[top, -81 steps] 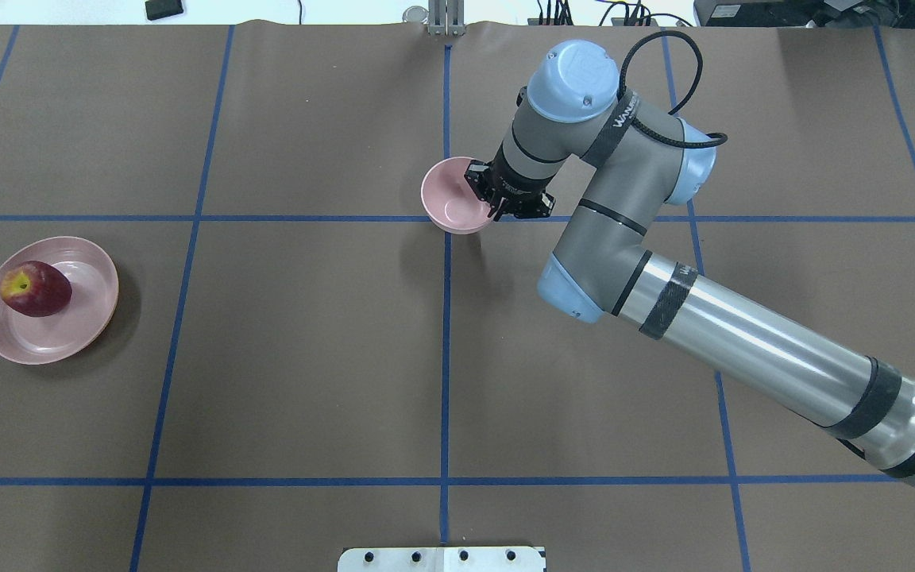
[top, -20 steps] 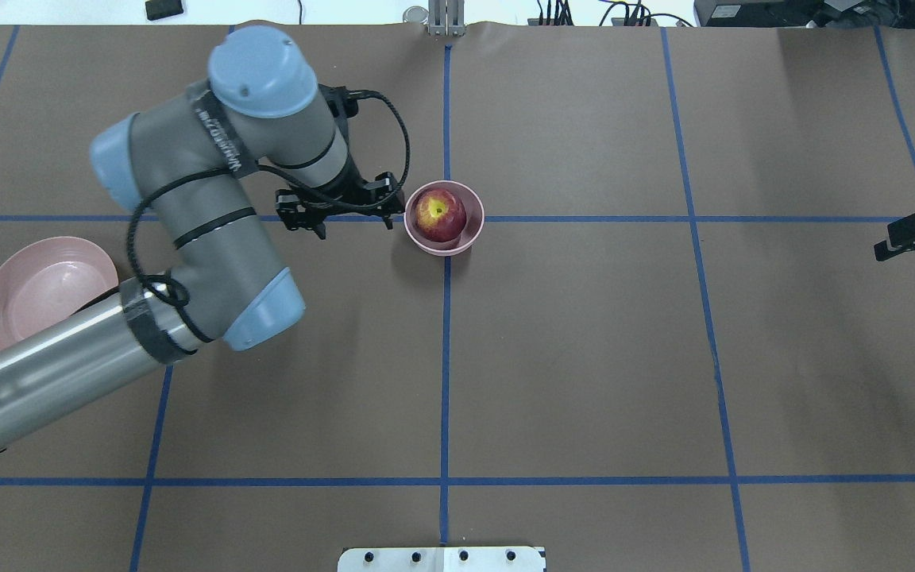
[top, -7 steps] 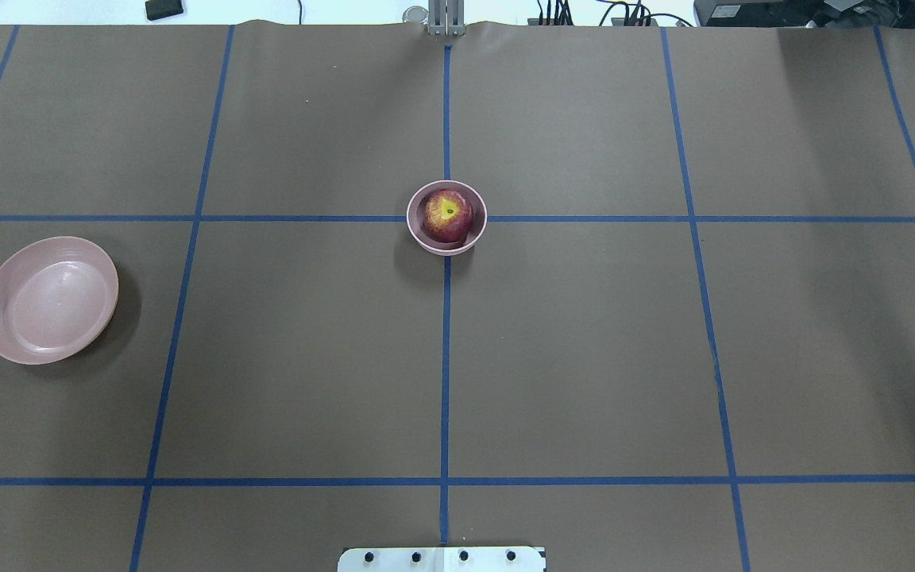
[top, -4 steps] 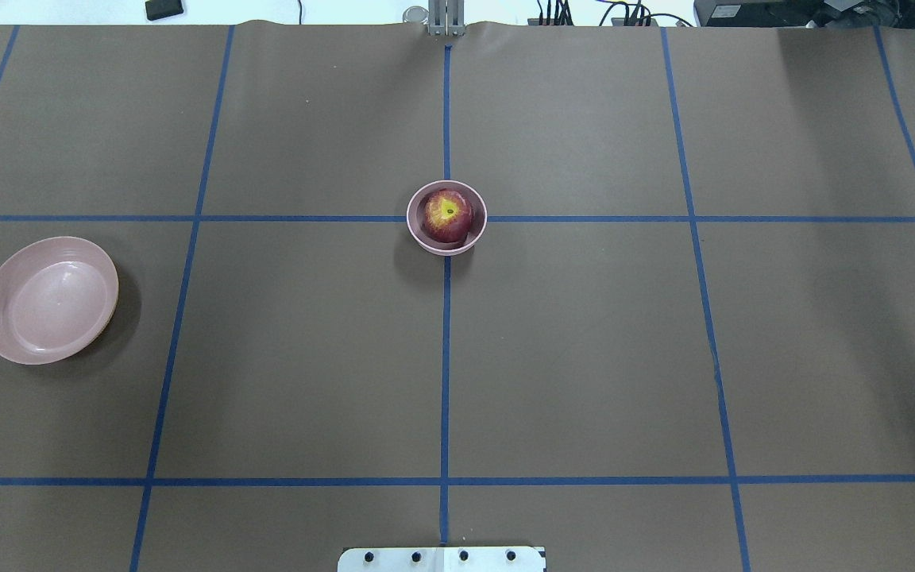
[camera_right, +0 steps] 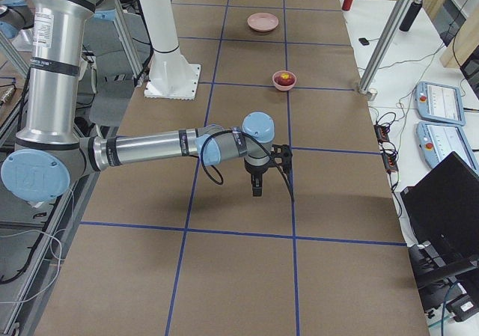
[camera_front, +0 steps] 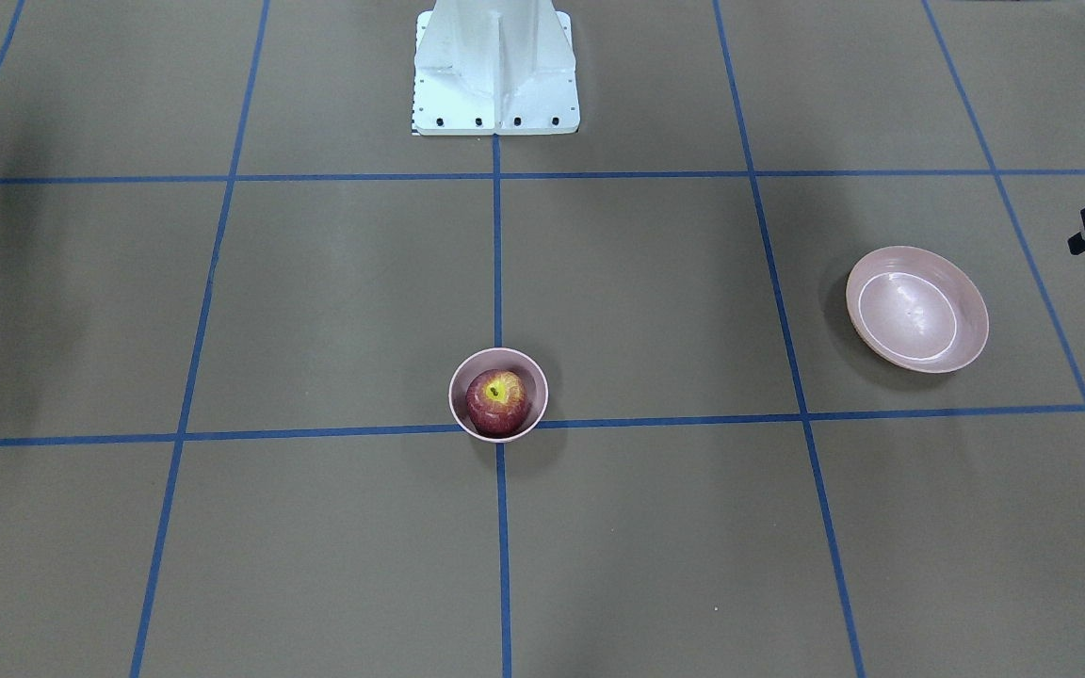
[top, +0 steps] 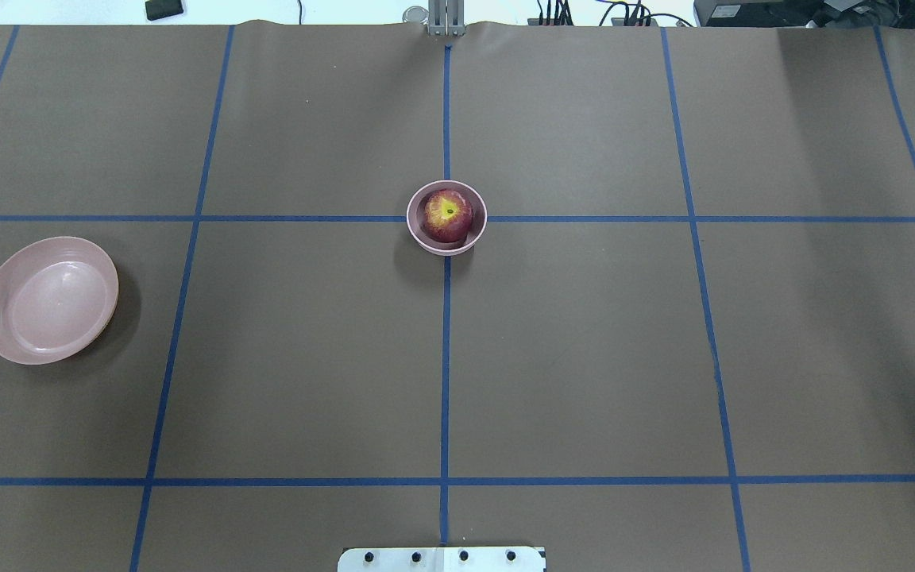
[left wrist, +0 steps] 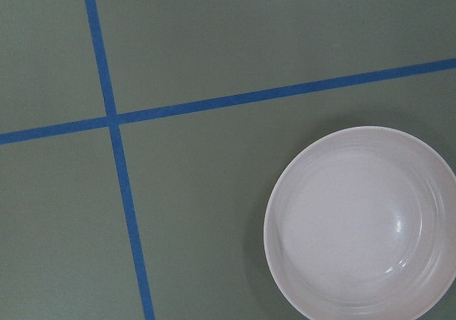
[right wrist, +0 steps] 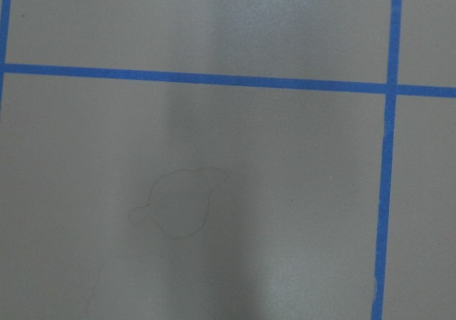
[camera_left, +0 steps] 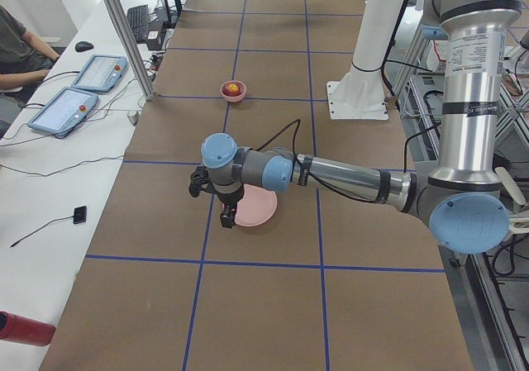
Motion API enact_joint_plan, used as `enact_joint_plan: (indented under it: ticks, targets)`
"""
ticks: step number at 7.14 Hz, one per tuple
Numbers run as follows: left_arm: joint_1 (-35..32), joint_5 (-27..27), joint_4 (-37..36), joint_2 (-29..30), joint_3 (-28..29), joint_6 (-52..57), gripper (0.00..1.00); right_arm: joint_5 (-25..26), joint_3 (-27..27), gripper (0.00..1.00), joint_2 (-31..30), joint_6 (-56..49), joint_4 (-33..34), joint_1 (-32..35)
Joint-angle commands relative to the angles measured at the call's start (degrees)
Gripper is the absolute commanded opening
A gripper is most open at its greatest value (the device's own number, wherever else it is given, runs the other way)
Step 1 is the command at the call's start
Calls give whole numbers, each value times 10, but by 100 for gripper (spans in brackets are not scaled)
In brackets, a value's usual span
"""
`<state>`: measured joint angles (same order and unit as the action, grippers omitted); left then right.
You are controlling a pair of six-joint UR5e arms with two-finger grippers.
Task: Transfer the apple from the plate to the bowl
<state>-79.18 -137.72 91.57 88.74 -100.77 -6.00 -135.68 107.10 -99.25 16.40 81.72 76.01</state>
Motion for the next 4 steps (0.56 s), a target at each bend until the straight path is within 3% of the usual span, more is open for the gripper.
enact_joint_plan:
  ticks: [1, 2, 4]
  targets:
    - [-5, 13, 2, -1, -2, -2, 98, 1, -1, 100, -2, -3, 6, -3]
    - [-6, 53, 3, -2, -9, -2, 98, 2, -1, 100, -2, -2, 6, -2]
    - [-8, 56, 3, -5, -14, -2, 98, 0, -1, 100, 2, -2, 7, -3]
